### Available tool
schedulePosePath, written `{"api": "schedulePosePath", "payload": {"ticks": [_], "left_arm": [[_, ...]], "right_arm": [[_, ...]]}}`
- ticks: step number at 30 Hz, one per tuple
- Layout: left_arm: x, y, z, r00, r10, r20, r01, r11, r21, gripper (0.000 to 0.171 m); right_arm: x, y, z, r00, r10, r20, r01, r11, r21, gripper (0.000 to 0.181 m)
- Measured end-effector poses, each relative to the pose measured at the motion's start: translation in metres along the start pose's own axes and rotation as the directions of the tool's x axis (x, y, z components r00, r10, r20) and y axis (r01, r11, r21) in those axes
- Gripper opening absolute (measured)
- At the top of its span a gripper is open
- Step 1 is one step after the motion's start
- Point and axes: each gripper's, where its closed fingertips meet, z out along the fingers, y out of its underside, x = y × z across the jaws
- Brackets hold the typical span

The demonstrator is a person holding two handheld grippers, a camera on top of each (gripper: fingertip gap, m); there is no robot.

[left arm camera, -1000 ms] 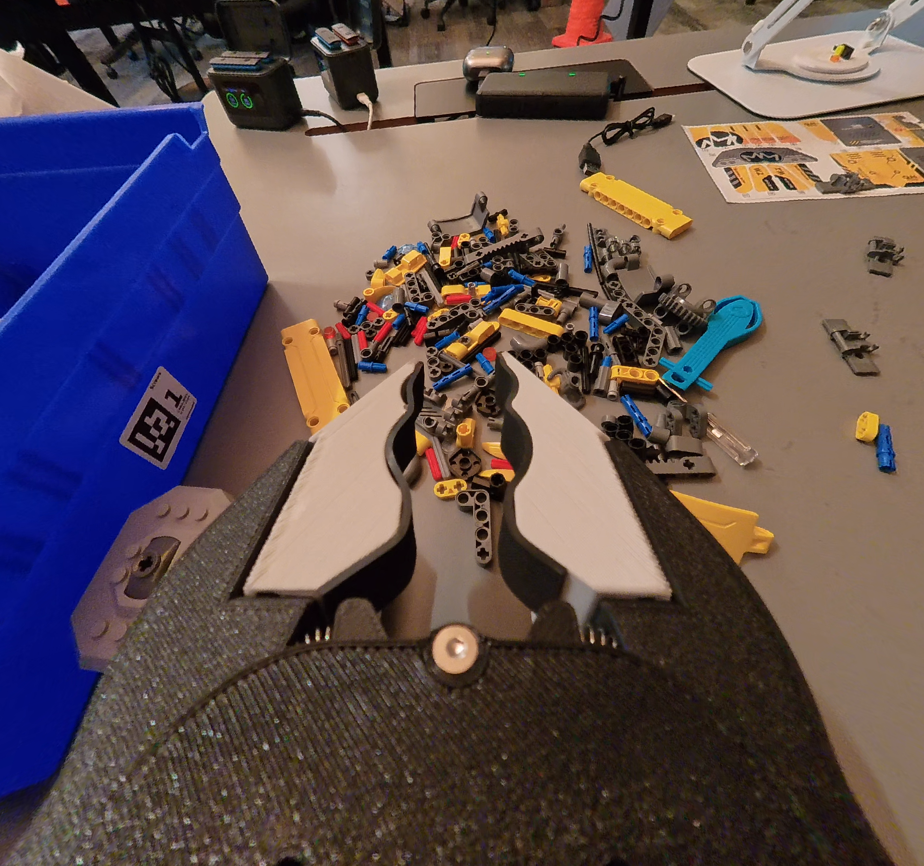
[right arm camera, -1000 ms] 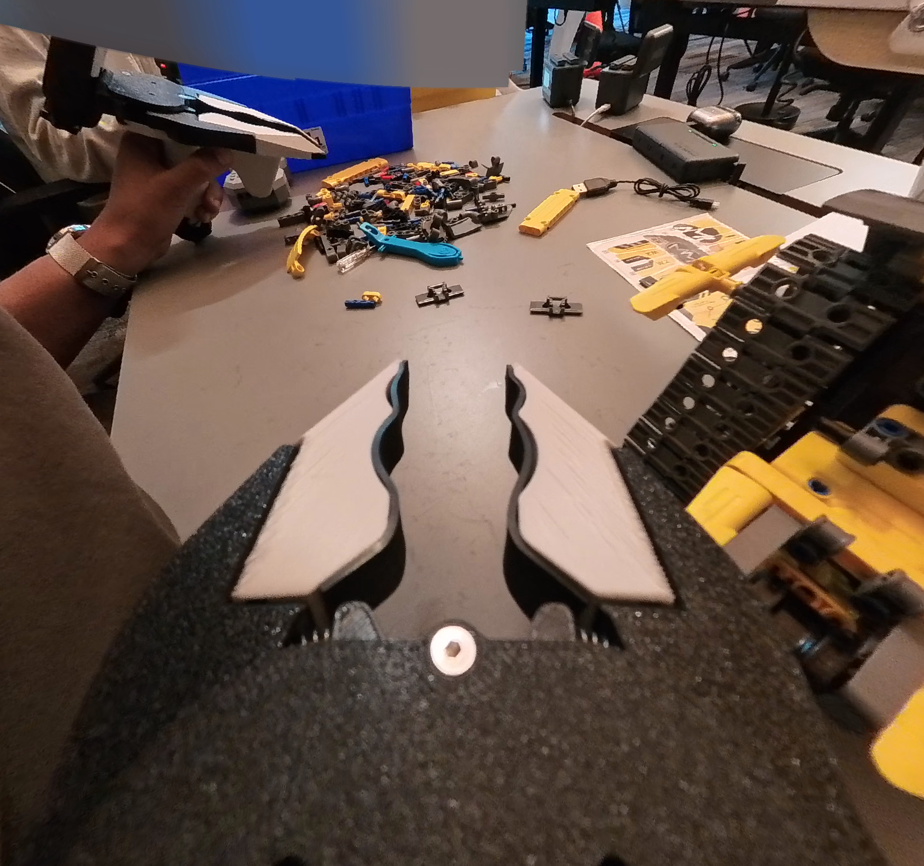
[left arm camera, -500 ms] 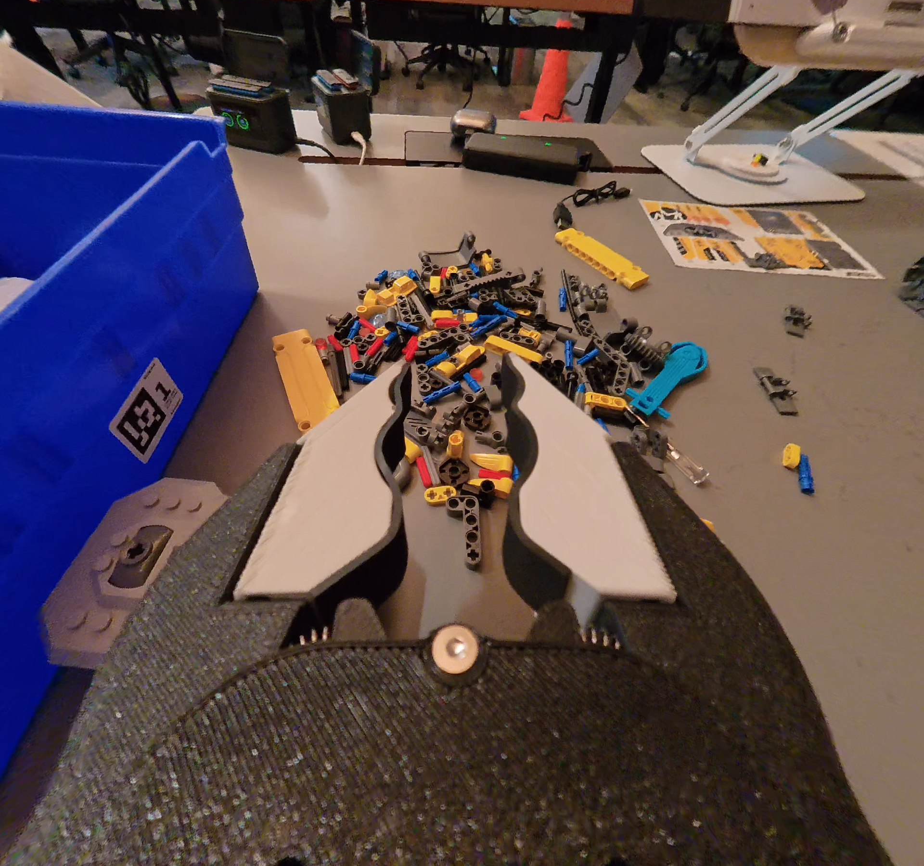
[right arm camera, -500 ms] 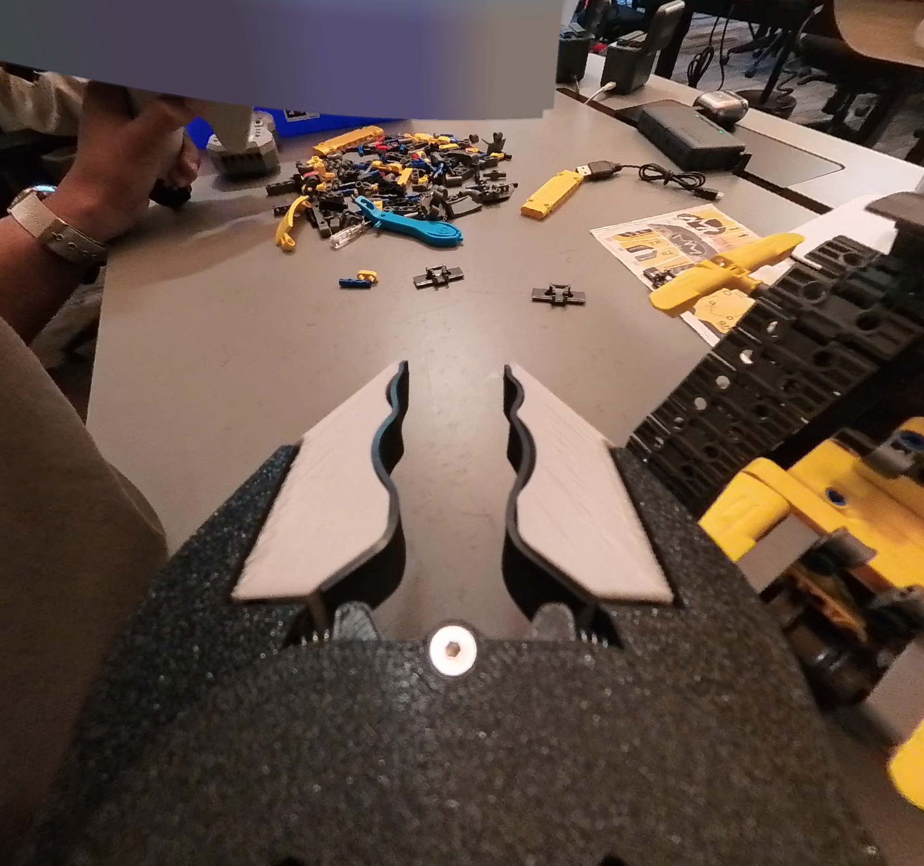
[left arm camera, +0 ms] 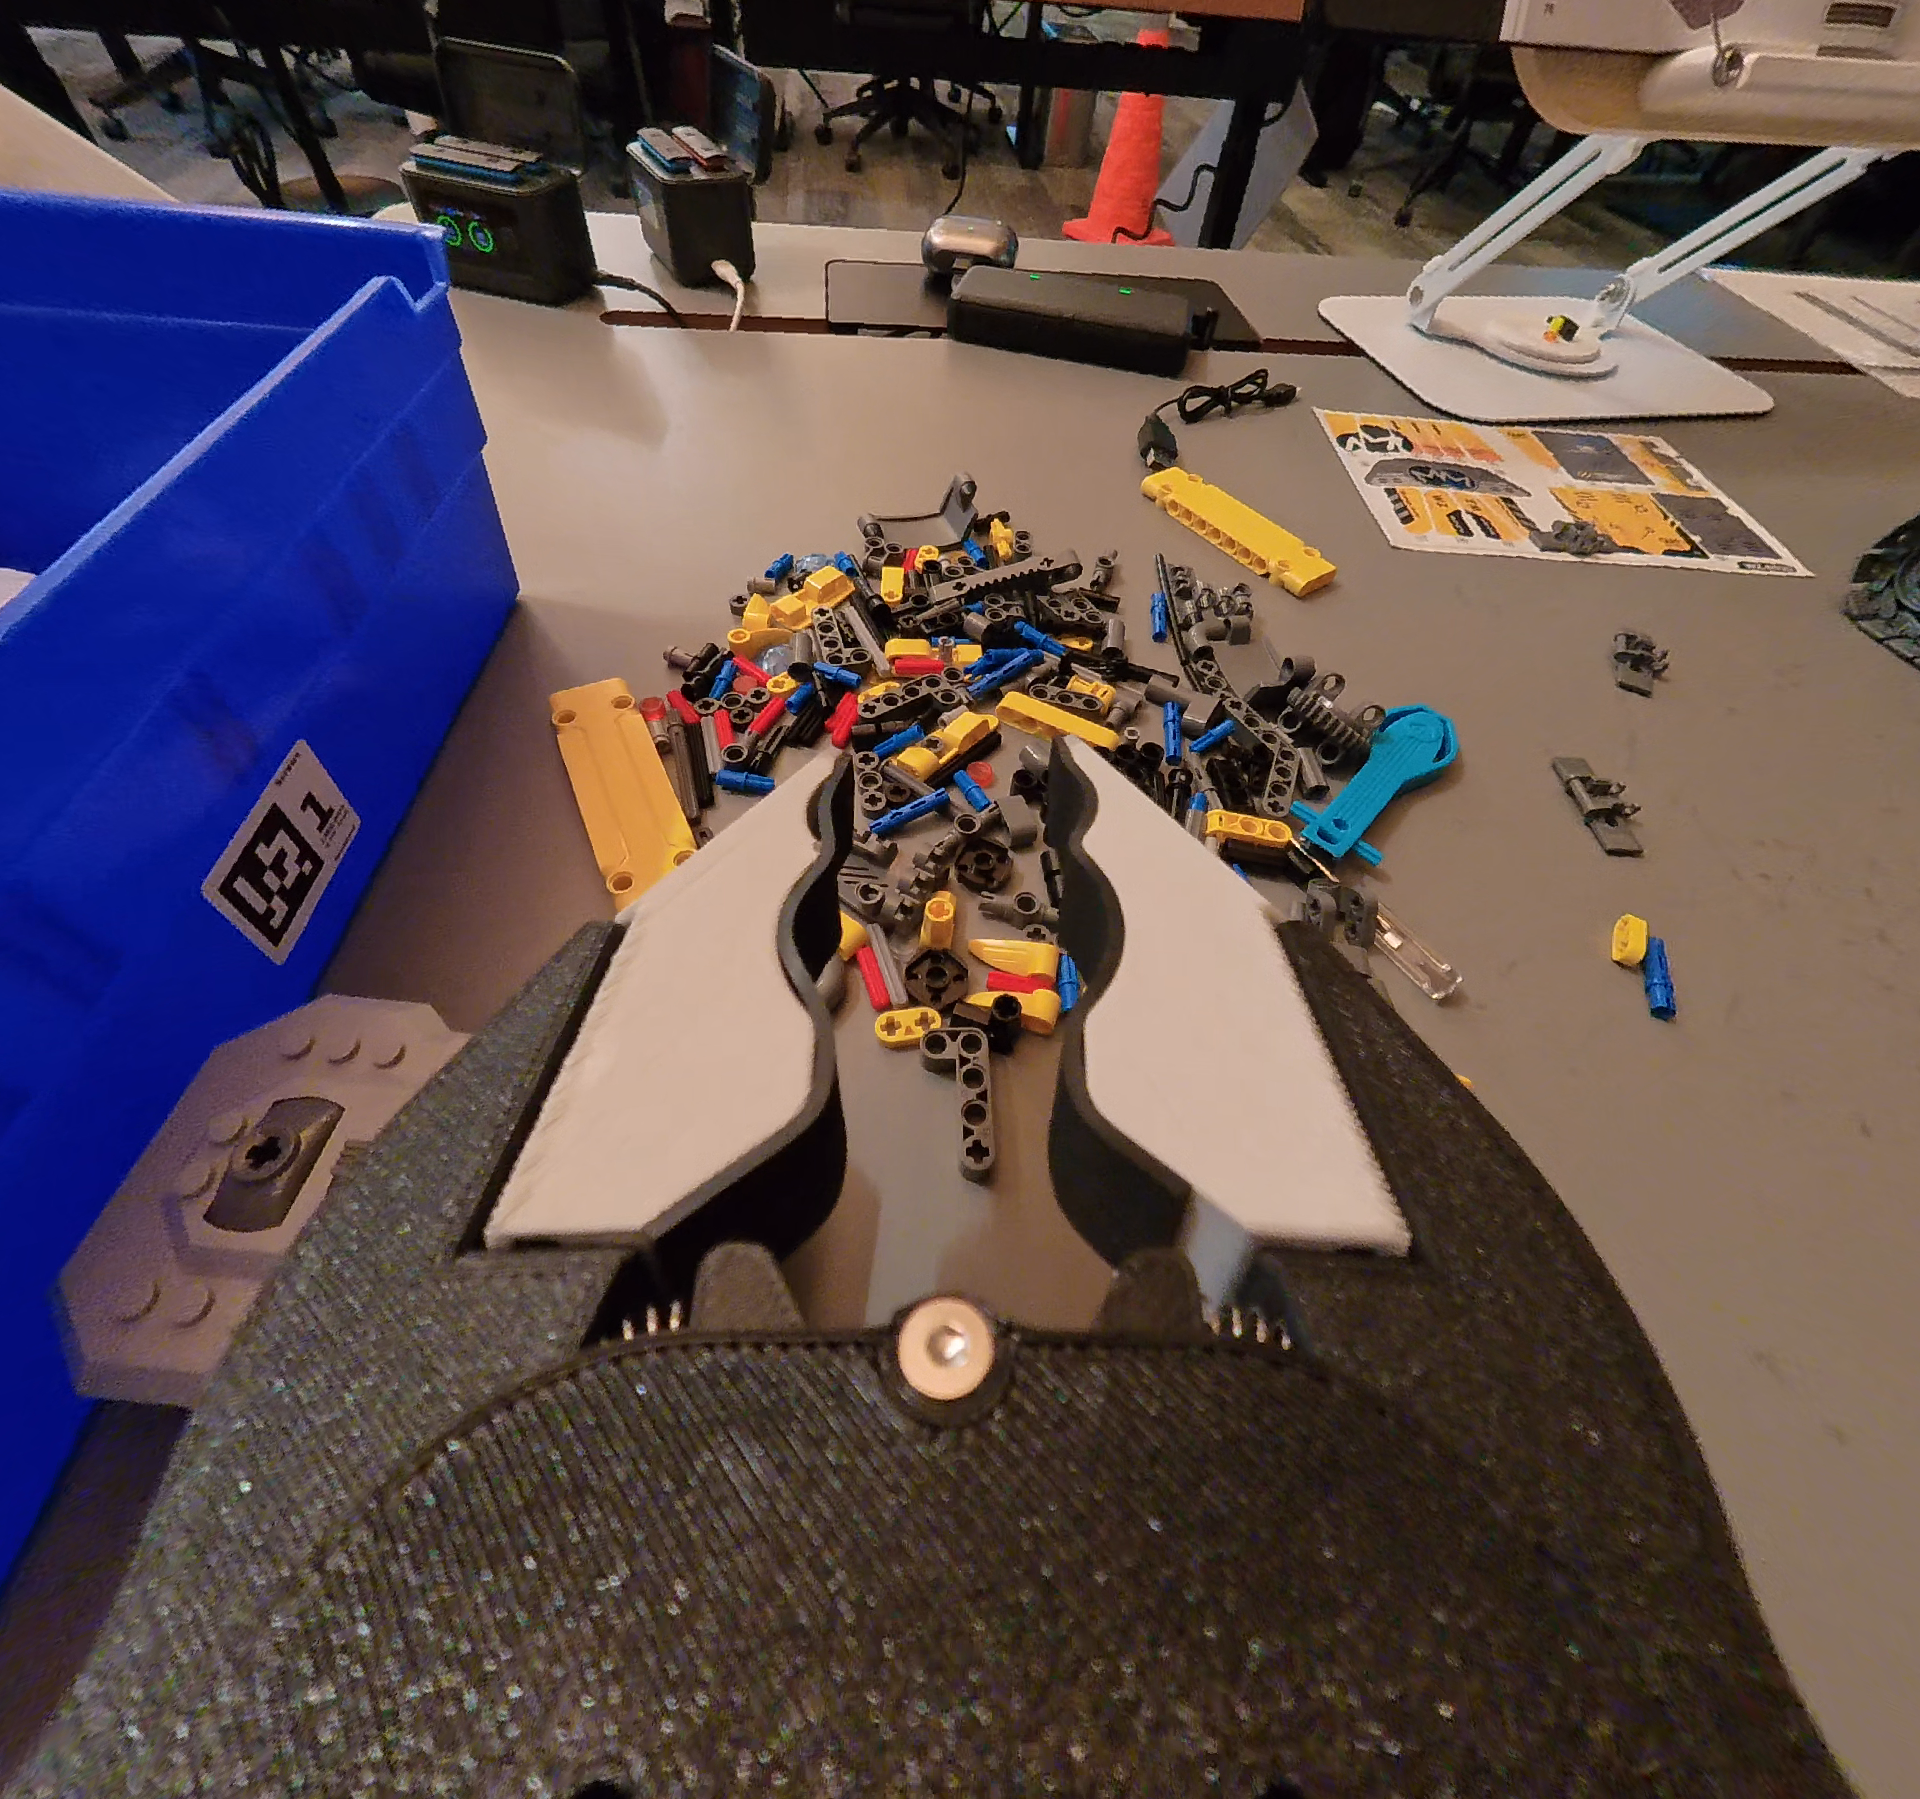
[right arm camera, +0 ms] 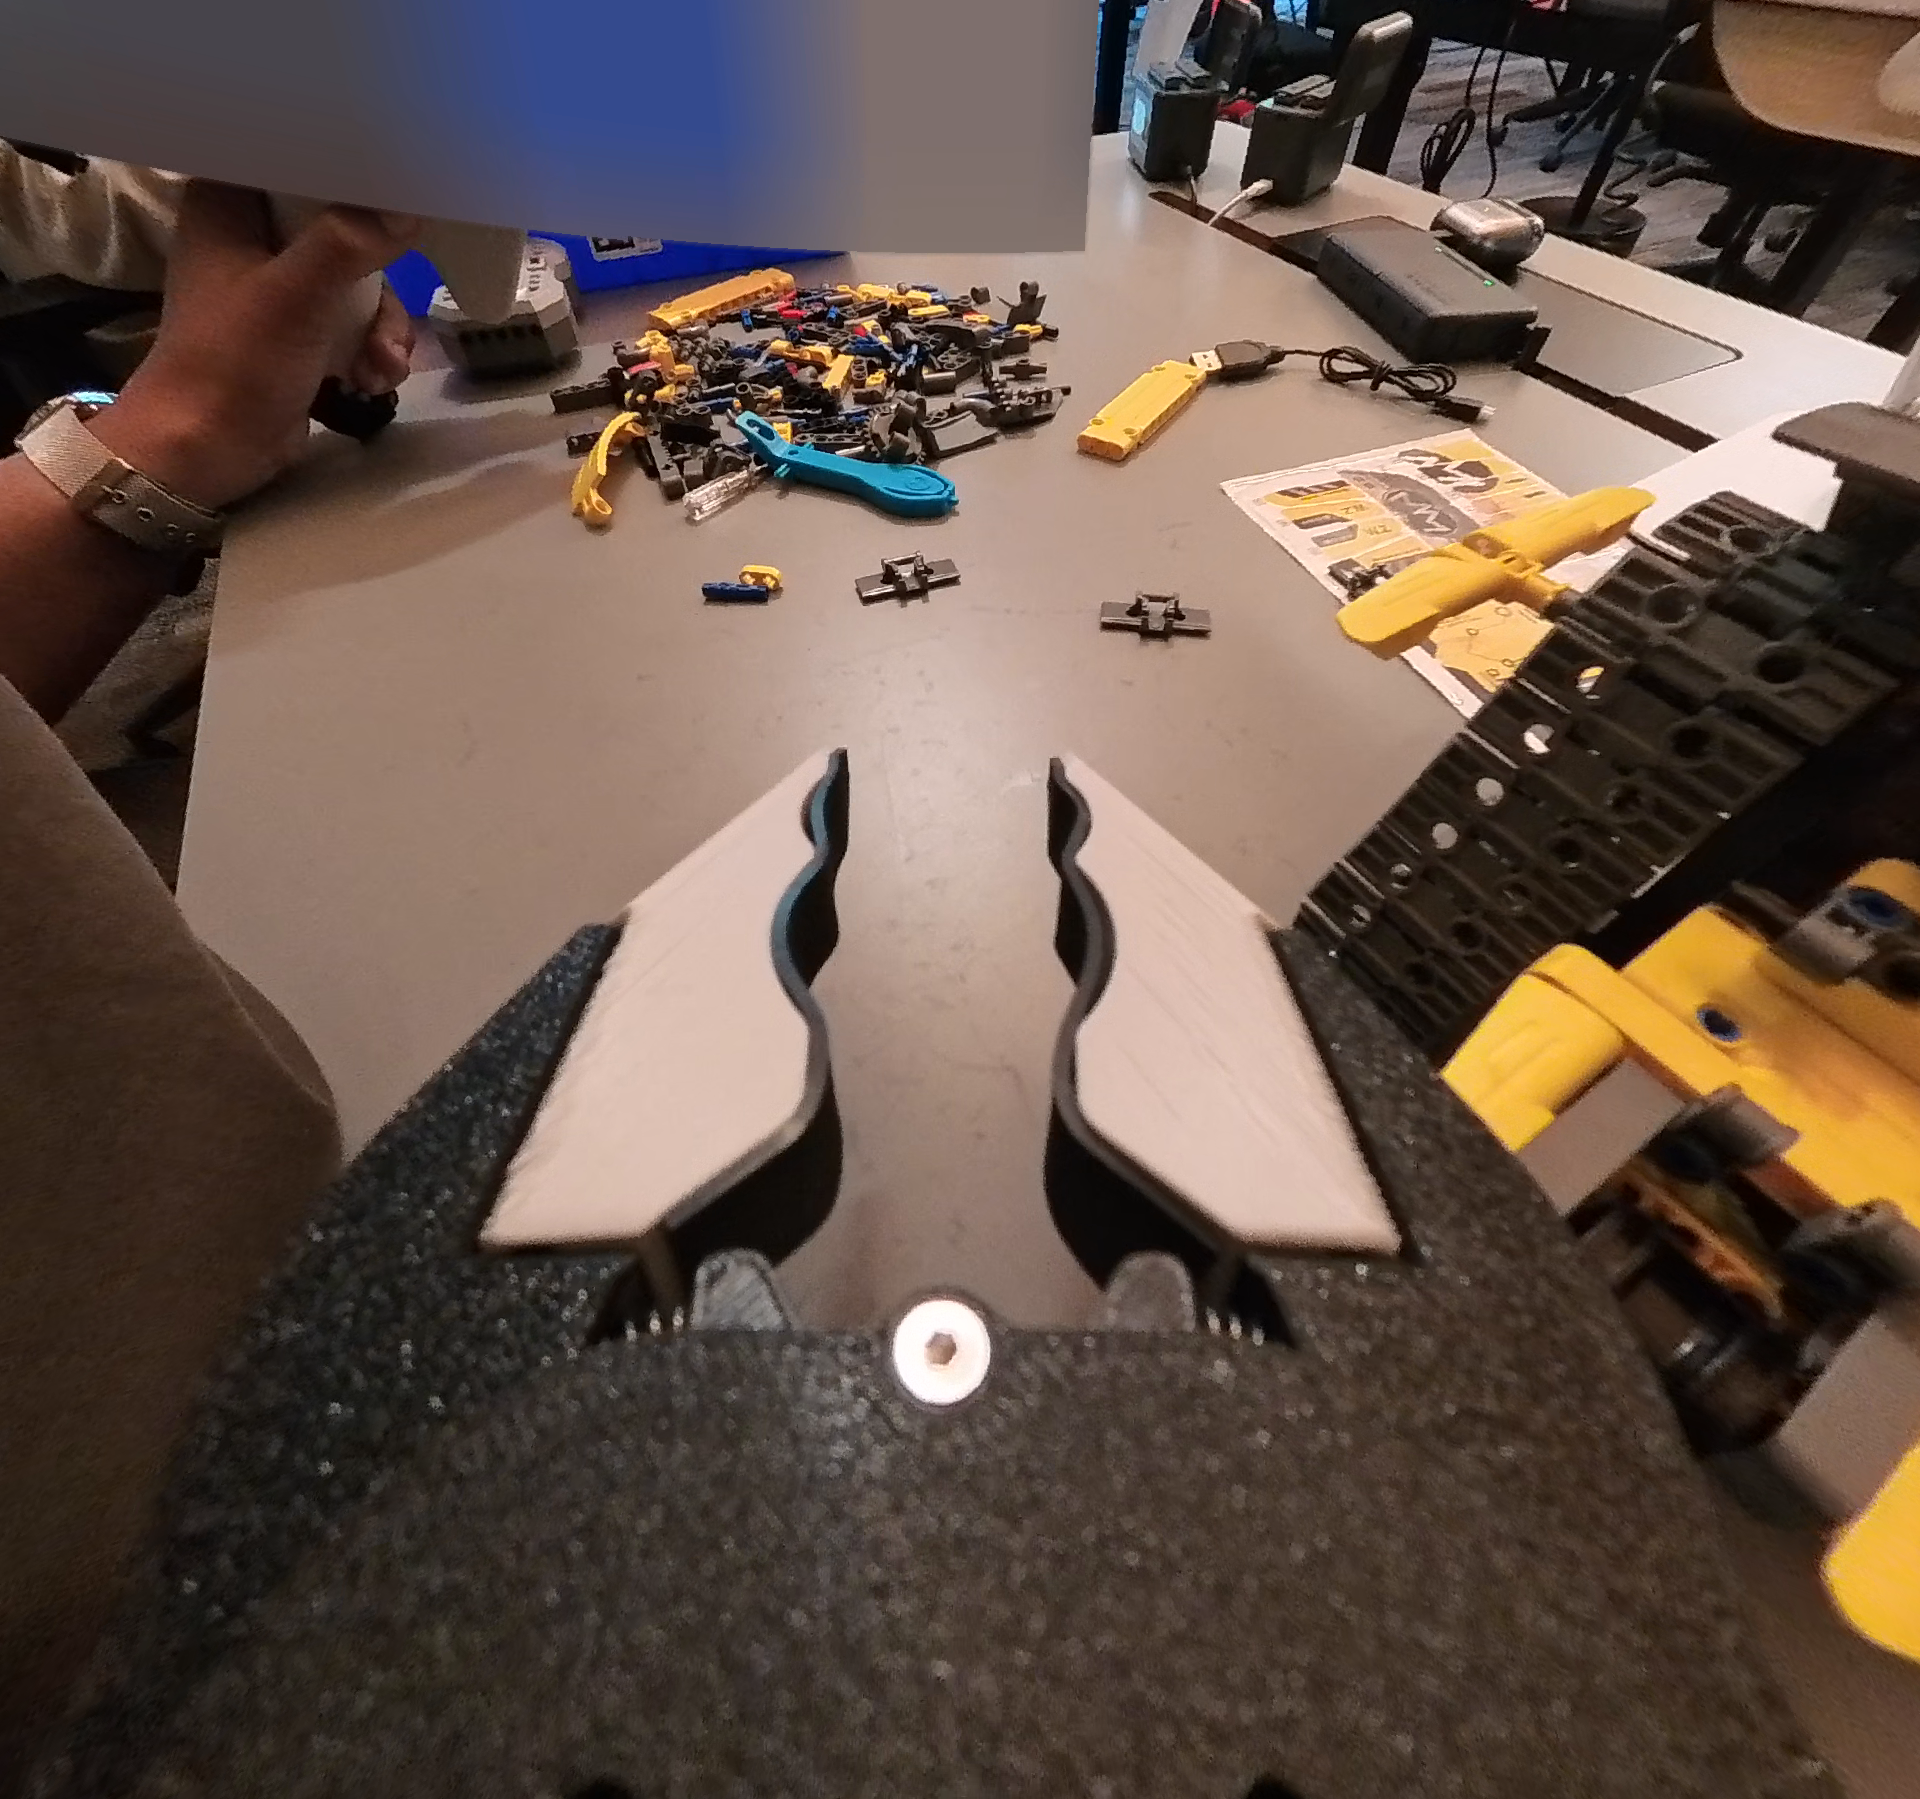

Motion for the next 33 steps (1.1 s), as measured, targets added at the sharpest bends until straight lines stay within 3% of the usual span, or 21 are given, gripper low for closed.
{"api": "schedulePosePath", "payload": {"ticks": [33], "left_arm": [[0.0018, 0.0057, 0.0049, 1.0, 0.006, -0.013, -0.006, 0.999, -0.045, 0.039]], "right_arm": [[-0.0013, 0.0052, 0.0024, 1.0, -0.022, -0.006, 0.022, 0.999, -0.038, 0.039]]}}
